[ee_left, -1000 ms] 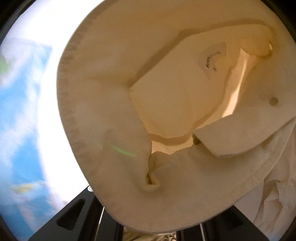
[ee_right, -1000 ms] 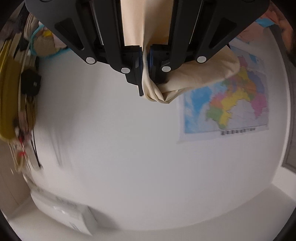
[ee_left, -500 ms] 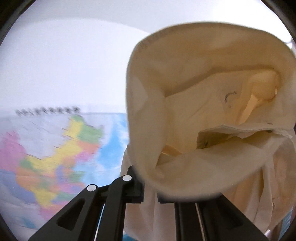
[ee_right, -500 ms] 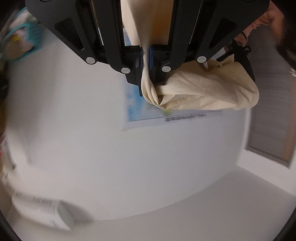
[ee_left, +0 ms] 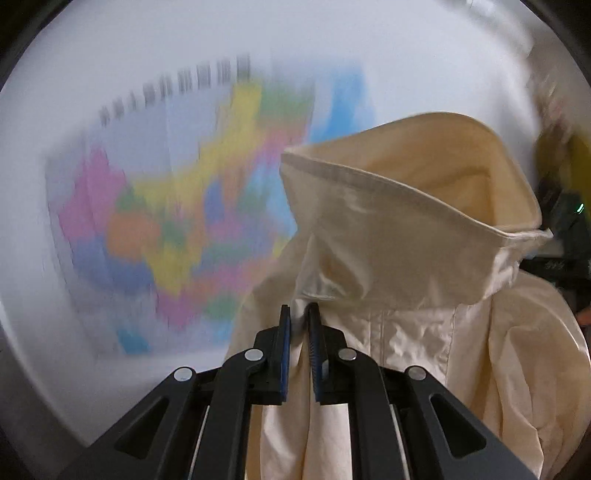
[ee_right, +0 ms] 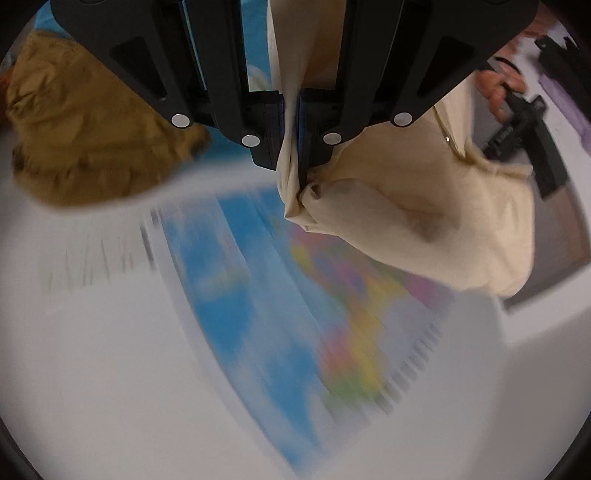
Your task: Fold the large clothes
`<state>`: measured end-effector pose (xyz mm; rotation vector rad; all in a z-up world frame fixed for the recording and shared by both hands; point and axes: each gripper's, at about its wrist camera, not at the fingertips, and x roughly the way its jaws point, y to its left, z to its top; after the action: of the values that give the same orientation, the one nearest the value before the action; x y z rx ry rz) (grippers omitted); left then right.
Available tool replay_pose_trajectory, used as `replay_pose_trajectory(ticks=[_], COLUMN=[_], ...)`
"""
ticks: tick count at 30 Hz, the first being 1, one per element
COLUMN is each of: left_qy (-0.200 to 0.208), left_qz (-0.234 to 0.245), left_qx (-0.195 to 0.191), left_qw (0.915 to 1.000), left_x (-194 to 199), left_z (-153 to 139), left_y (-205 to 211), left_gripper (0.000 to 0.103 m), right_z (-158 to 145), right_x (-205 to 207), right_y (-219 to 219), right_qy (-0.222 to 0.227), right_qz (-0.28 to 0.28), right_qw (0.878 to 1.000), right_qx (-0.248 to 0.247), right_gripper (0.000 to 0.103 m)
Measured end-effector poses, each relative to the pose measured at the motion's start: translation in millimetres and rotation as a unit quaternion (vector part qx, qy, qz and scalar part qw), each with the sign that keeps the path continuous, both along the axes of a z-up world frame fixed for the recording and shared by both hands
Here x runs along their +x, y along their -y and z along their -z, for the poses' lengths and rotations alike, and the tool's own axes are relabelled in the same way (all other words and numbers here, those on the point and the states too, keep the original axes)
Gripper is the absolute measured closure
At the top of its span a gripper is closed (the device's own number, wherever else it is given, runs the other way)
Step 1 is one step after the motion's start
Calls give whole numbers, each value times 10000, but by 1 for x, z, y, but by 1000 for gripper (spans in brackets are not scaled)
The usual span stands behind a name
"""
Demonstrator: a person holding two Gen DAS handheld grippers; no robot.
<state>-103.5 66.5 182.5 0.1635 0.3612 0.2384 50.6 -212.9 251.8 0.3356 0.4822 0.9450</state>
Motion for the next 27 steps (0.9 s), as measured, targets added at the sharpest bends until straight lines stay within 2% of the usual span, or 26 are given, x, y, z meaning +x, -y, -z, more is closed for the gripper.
replay_pose_trajectory(ticks=[1, 2, 3, 5, 7, 9, 11, 13, 14, 15, 17, 18, 19, 21, 22, 23, 24, 25, 27], left_qy=[-312, -581, -907, -1299, -1852, -2240, -2417, -2499, -2488, -2489, -2565, -2642, -2703, -2914, -3049, -3154, -3270, -3342, -3482], left_qz=[-149, -220, -346, -320, -412, -249, -163, 316, 599, 829, 1404, 1795, 2135, 2715, 3056, 3219, 3372, 3512, 3755], left_qx=[-159, -195, -276, -454, -851, -1273, -1412, -1460, -1429, -1402, -1463, -1555, -1635, -1808, -1937, -2020, -2089, -2193, -2448], left_qw=[9993, 9979, 9949, 9900, 9781, 9659, 9599, 9567, 9561, 9548, 9450, 9348, 9245, 8993, 8810, 8695, 8577, 8467, 8233], left_x=[29, 39, 64, 102, 140, 165, 188, 187, 174, 183, 170, 163, 154, 138, 128, 119, 110, 104, 87], left_z=[26, 42, 73, 123, 176, 205, 199, 202, 198, 196, 185, 183, 181, 184, 189, 195, 200, 202, 210], left_y=[-11, -15, -27, -39, -51, -63, -77, -73, -64, -73, -60, -52, -45, -25, -16, -8, -2, -2, 0], left_gripper=[94, 95, 97, 98, 98, 95, 83, 61, 56, 49, 38, 32, 28, 19, 18, 18, 18, 18, 12], right_z=[29, 62, 85, 131, 161, 181, 195, 202, 204, 205, 203, 200, 197, 178, 166, 157, 147, 139, 134], right_x=[24, 53, 69, 107, 131, 148, 167, 178, 181, 180, 174, 170, 172, 155, 143, 131, 113, 95, 57], right_y=[-14, -34, -44, -65, -78, -86, -80, -70, -67, -64, -55, -49, -48, -39, -36, -33, -32, -35, -54], right_qy=[-344, -612, -806, -1240, -1497, -1656, -1920, -2081, -2067, -2071, -2157, -2154, -2077, -1670, -1442, -1267, -1116, -953, -468], right_qz=[-11, 13, 66, 106, 274, 336, 245, 176, 140, 150, 239, 401, 529, 781, 736, 627, 398, 212, 32], right_qw=[9994, 9974, 9956, 9900, 9833, 9774, 9747, 9727, 9725, 9718, 9679, 9665, 9663, 9693, 9733, 9773, 9817, 9839, 9784], right_qx=[-99, -390, -475, -666, -1000, -1271, -1119, -1014, -1065, -1117, -1269, -1335, -1423, -1627, -1630, -1575, -1493, -1497, -2012], right_gripper=[98, 98, 98, 98, 98, 98, 97, 97, 95, 91, 66, 48, 35, 27, 24, 18, 4, 5, 6])
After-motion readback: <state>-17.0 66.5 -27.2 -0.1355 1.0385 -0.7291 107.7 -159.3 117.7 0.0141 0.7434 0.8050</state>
